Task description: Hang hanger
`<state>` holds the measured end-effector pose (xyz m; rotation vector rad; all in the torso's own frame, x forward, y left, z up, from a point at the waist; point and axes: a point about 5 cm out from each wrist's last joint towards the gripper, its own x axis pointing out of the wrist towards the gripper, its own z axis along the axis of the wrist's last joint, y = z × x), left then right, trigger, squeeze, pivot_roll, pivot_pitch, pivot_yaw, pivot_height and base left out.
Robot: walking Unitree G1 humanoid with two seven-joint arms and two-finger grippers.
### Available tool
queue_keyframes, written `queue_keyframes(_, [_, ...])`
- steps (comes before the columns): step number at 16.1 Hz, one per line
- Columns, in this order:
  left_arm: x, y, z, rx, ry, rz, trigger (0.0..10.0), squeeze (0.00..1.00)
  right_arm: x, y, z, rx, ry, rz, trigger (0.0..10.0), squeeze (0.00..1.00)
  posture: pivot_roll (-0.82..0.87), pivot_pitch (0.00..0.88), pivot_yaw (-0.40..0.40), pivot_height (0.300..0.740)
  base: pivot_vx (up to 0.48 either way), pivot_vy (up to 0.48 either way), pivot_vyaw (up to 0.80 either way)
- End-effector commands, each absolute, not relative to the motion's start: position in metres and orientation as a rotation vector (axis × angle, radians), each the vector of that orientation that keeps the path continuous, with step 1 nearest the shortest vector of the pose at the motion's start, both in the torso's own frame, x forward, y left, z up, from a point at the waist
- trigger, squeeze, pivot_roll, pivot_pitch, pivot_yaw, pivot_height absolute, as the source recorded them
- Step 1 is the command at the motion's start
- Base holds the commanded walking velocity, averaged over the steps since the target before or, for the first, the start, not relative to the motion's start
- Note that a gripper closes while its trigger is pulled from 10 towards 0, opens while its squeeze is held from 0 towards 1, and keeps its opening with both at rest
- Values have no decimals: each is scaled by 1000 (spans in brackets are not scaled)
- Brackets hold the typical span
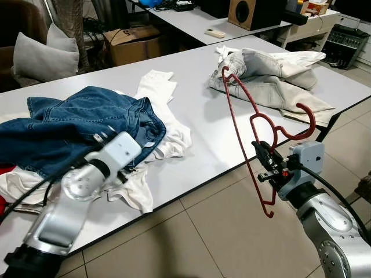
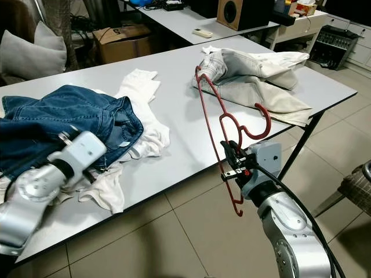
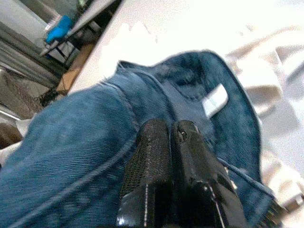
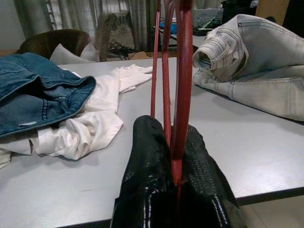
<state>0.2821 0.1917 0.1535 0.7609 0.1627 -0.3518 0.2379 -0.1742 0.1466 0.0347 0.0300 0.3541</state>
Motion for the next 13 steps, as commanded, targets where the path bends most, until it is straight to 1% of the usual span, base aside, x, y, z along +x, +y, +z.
queue_keyframes(1, [281, 192, 164, 712, 97, -351, 0, 0, 237, -176, 153, 47, 6, 374, 10000, 0, -185, 0, 28, 740, 0, 0, 0])
queue_keyframes(3, [282, 192, 176, 685, 25, -353, 0, 0, 236, -175, 156, 81, 13, 449, 10000, 0, -182, 0, 24, 740, 0, 0, 0])
queue_keyframes(4, [285, 193, 188, 689, -48, -319, 0, 0, 234, -175, 159, 91, 23, 523, 10000, 0, -182, 0, 20, 740, 0, 0, 0])
queue_keyframes(5, [288, 192, 200, 682, -110, -297, 0, 0, 234, -176, 160, 65, 40, 572, 10000, 0, -179, 0, 14, 740, 0, 0, 0])
queue_keyframes(8, [293, 184, 183, 657, 6, -344, 0, 0, 242, -186, 160, 51, 41, 509, 10000, 0, -181, 0, 5, 740, 0, 0, 0])
queue_keyframes(9, [295, 176, 172, 651, 34, -396, 3608, 0, 246, -189, 161, 57, 34, 473, 10000, 0, -184, 0, 6, 740, 0, 0, 0])
queue_keyframes(10, [298, 170, 169, 645, 42, -421, 8196, 0, 247, -192, 162, 52, 36, 449, 10000, 0, -187, 0, 4, 740, 0, 0, 0])
queue_keyframes(11, [305, 161, 164, 650, 66, -472, 10000, 1000, 248, -197, 161, 48, 45, 407, 10000, 0, -192, 0, 5, 740, 0, 0, 0])
queue_keyframes(12, [312, 153, 162, 634, 94, -498, 10000, 1000, 249, -201, 160, 37, 48, 383, 10000, 0, -195, 0, 4, 740, 0, 0, 0])
queue_keyframes(13, [321, 145, 166, 629, 82, -504, 10000, 1000, 249, -202, 159, 36, 55, 374, 10000, 0, -202, 0, 6, 740, 0, 0, 0])
